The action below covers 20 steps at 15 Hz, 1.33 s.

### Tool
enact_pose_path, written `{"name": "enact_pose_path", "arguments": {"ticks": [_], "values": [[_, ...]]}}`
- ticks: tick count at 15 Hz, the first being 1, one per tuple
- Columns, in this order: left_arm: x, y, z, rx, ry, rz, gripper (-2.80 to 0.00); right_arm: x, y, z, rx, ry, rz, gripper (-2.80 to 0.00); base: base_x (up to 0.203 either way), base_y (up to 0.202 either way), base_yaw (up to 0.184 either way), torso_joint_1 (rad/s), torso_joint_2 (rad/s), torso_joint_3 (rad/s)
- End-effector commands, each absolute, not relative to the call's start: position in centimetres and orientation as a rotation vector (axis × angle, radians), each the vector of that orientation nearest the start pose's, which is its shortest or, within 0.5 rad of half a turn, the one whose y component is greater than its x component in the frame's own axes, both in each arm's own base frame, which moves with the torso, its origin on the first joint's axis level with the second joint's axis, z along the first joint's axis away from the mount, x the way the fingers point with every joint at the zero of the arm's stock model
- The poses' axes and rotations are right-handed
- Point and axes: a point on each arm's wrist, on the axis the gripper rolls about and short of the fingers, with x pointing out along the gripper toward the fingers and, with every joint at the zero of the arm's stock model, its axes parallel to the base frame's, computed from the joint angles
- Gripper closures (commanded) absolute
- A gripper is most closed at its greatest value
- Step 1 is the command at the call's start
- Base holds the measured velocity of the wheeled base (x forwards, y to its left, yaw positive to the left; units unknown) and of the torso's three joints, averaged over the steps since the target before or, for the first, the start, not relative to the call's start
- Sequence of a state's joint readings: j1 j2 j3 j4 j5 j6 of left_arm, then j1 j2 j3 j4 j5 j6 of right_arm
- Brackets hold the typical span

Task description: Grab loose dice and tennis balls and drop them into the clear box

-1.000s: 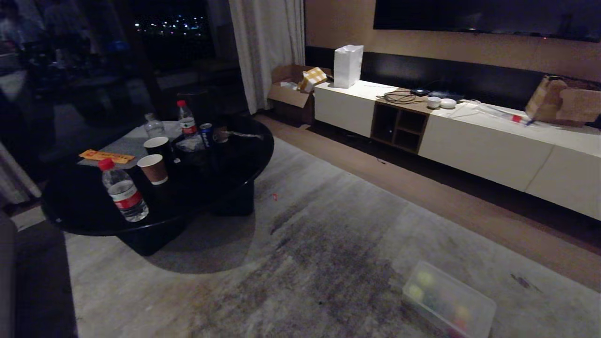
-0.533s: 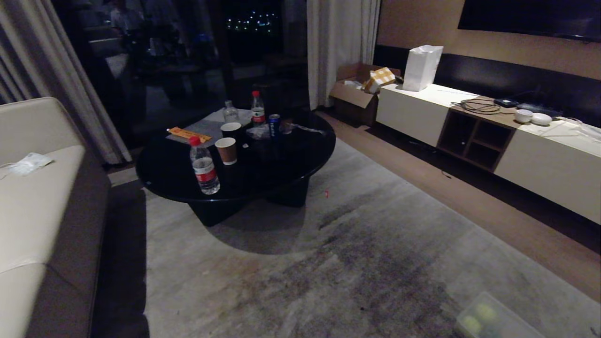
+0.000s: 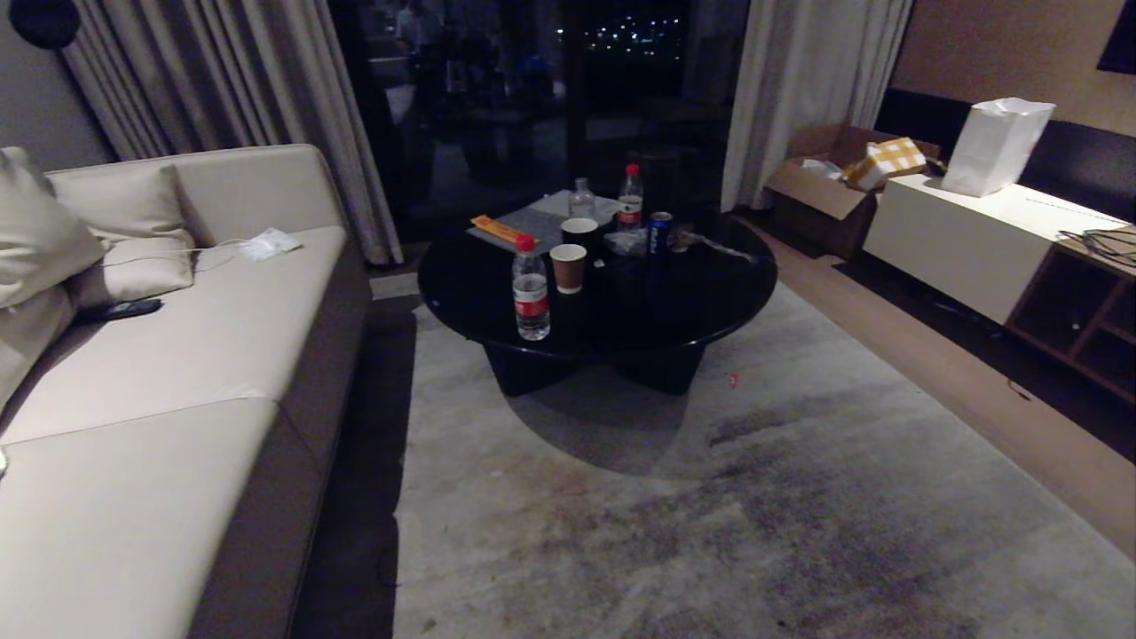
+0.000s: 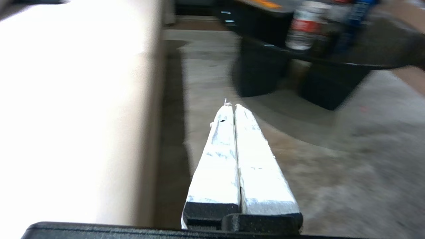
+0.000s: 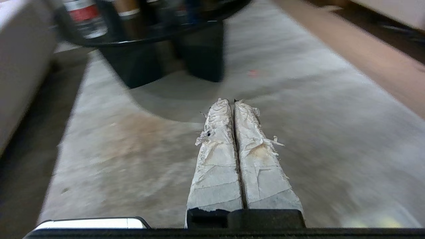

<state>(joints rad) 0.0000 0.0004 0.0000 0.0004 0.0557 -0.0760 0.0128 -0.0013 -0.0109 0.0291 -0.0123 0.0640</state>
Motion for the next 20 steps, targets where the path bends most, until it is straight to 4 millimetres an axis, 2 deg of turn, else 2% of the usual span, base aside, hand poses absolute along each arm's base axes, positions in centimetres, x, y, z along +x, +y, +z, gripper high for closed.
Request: {"name": "enact_pose_path", "arguments": {"ticks": [1,8,12,17,20], "values": [[-2.26,0.13,7.51,-0.077,0.001,0.057,0.00,-2.36,-0.06,7.55,0.064,0.018,-0.001,0.00,-0.001,-0.009,0.165,-0.004,0.00,-0.003],[-2.26,0.13,7.51,-0.077,0.001,0.057,0.00,-2.36,-0.06,7.55,0.064,0.018,-0.001,0.00,0.000,-0.006,0.145,0.002,0.00,0.004],[-2.26,0.12,7.51,-0.080,0.001,0.058,0.00,-2.36,-0.06,7.55,0.064,0.018,0.000,0.00,-0.021,0.001,0.002,-0.001,0.00,-0.002],[-2.26,0.12,7.52,-0.074,-0.001,0.055,0.00,-2.36,-0.06,7.55,0.064,0.018,0.000,0.00,-0.163,0.000,-0.001,0.002,0.00,0.004],[-2.26,0.13,7.52,-0.078,-0.001,0.057,0.00,-2.36,-0.06,7.55,0.064,0.018,-0.001,0.00,0.000,0.000,0.000,0.000,0.00,0.000]]}}
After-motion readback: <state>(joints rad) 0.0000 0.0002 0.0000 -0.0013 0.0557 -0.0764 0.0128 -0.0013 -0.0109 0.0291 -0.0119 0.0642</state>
